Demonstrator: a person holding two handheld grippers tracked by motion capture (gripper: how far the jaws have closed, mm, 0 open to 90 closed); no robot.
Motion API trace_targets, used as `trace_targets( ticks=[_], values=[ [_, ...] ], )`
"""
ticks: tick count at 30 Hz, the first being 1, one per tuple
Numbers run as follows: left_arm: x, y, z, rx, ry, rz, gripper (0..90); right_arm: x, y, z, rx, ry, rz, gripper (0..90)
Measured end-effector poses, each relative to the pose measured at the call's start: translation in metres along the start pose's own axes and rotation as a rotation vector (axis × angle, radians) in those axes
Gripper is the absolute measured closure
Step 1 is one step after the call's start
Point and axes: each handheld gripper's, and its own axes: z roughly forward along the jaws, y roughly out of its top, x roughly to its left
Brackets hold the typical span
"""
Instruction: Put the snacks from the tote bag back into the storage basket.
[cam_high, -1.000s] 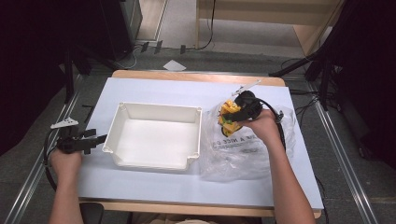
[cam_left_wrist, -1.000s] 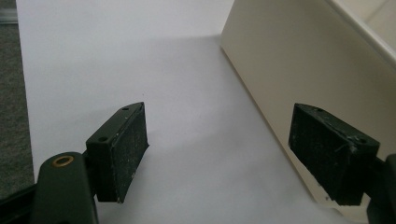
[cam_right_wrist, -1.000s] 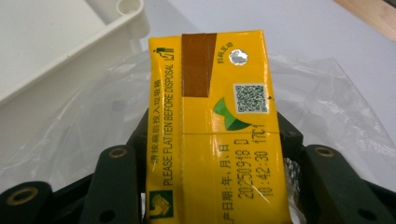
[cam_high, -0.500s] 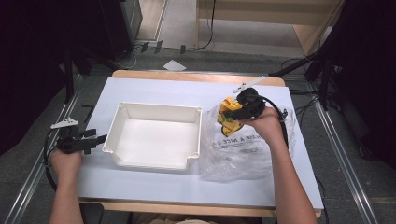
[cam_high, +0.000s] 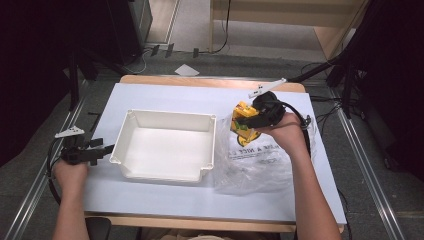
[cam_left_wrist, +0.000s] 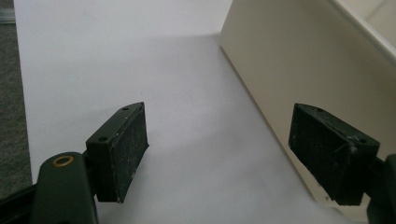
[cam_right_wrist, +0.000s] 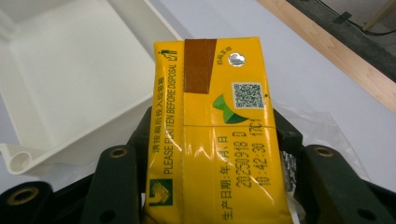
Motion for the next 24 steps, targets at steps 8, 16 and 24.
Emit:
trace_targets(
  ticks=[8,16,24],
  values=[
    [-0.001,-0.002,-0.003,0.009,-0.01,0.004,20.9,0.007,0.006,-0.003,-0.008,0.037,-0.019,51.8],
    [-0.002,-0.007,-0.005,0.024,-0.013,0.005,20.9,0.014,0.014,-0.004,-0.022,0.043,-0.046,51.8],
    [-0.001,-0.013,-0.012,0.025,-0.003,0.002,20.9,0.024,0.024,-0.002,-0.038,0.051,-0.091,51.9]
  ],
)
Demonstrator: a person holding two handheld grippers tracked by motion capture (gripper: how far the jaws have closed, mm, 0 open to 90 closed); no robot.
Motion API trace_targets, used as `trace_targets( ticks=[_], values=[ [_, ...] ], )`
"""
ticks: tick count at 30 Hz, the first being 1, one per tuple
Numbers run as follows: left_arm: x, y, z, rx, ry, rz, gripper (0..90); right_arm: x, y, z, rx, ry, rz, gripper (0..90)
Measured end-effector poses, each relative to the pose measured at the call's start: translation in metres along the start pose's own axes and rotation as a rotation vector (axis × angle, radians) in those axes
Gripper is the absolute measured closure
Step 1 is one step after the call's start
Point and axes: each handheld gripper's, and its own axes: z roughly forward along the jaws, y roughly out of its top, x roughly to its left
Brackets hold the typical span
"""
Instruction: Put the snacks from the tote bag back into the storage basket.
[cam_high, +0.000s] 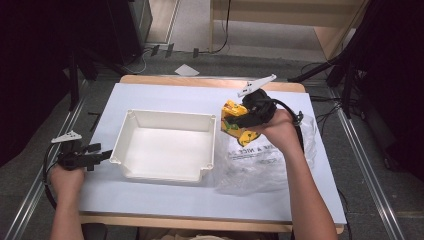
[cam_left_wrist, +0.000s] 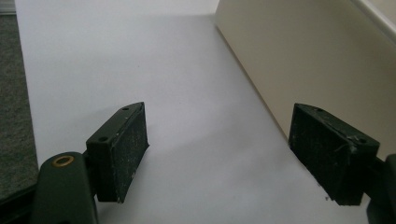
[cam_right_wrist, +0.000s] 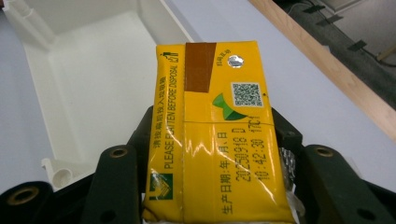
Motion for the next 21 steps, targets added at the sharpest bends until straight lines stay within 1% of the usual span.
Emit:
trace_targets(
  ticks=[1,3,6,9,11,15,16,17,19,21],
  values=[
    [0.0,-0.001,-0.001,-0.001,-0.002,-0.002,20.9,0.002,0.002,0.0,-0.006,0.004,-0.011,51.9],
    [0.0,-0.002,-0.002,-0.002,0.001,-0.001,20.9,0.004,0.005,0.001,-0.014,0.019,-0.015,51.9],
    [-0.001,-0.002,-0.004,-0.009,-0.004,0.009,20.9,0.006,0.008,0.003,-0.015,0.028,-0.025,51.9],
    [-0.002,-0.004,-0.005,-0.005,-0.008,0.015,20.9,0.009,0.011,0.007,-0.006,0.029,-0.037,51.9],
    [-0.002,-0.004,-0.005,-0.006,-0.005,0.015,20.9,0.012,0.013,0.01,-0.001,0.039,-0.045,51.9],
    [-0.002,-0.006,-0.007,-0.007,0.001,0.011,20.9,0.016,0.018,0.013,-0.002,0.046,-0.069,52.0],
    [-0.001,-0.006,-0.009,-0.005,0.005,0.012,20.9,0.018,0.019,0.013,-0.002,0.046,-0.061,52.0],
    [-0.001,-0.006,-0.009,-0.009,0.007,0.008,20.9,0.021,0.021,0.014,-0.007,0.044,-0.079,52.0],
    [0.0,-0.007,-0.01,-0.012,0.013,0.001,20.9,0.023,0.022,0.014,-0.008,0.045,-0.082,52.0],
    [0.0,-0.007,-0.01,-0.008,0.015,0.001,20.9,0.026,0.025,0.017,-0.013,0.062,-0.089,52.1]
  ],
)
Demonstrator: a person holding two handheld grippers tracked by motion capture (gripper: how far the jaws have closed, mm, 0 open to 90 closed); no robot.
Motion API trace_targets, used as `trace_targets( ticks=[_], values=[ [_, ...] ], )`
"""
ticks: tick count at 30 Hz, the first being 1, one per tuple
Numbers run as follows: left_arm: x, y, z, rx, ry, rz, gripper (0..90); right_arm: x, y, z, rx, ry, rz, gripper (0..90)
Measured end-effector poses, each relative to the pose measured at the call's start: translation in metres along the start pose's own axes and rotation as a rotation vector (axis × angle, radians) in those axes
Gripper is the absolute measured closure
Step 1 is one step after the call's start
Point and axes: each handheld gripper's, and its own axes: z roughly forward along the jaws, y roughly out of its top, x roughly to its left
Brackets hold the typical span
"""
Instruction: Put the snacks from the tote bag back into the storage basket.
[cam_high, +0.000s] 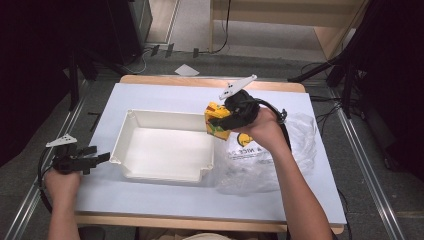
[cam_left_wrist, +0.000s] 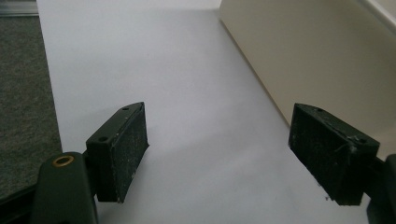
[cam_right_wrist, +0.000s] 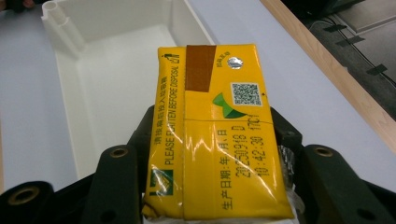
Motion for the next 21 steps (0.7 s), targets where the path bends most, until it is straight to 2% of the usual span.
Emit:
trace_targets(
  ticks=[13,16,21],
  values=[
    [0.0,-0.007,-0.007,0.003,0.019,-0.01,20.9,0.006,0.017,0.017,-0.019,0.065,-0.025,52.1],
    [0.001,-0.007,-0.007,0.007,0.019,-0.009,20.9,0.007,0.02,0.023,-0.014,0.055,-0.059,52.1],
    [0.0,-0.007,-0.008,0.009,0.022,-0.004,20.9,0.005,0.022,0.034,-0.008,0.077,-0.054,52.2]
  ],
)
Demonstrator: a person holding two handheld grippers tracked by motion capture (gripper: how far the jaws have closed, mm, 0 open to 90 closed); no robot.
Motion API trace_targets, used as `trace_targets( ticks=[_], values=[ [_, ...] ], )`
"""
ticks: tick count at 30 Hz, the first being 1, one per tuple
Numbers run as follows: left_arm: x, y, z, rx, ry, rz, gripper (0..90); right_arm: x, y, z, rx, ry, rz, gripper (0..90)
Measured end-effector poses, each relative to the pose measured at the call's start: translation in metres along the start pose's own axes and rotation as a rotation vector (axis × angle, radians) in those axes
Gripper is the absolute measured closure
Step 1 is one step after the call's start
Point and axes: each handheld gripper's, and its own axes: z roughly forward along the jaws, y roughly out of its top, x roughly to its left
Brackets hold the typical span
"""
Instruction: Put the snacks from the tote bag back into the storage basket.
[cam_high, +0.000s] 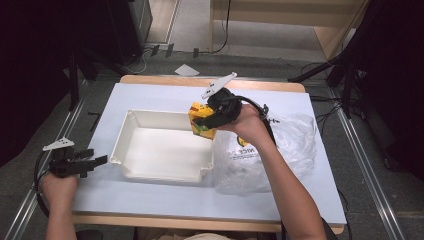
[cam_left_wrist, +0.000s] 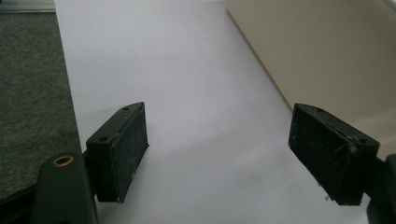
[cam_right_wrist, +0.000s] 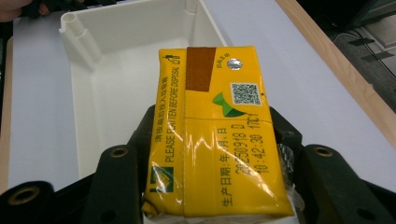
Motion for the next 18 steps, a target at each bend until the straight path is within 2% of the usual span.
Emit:
trace_targets(
  ticks=[12,18],
  values=[
    [-0.001,0.0,0.001,0.003,0.004,0.008,20.9,-0.007,0.002,0.012,-0.015,0.018,0.035,52.2],
    [-0.001,0.0,0.0,0.002,0.005,0.006,20.9,-0.009,0.002,0.025,-0.006,0.03,0.041,52.2]
  ],
)
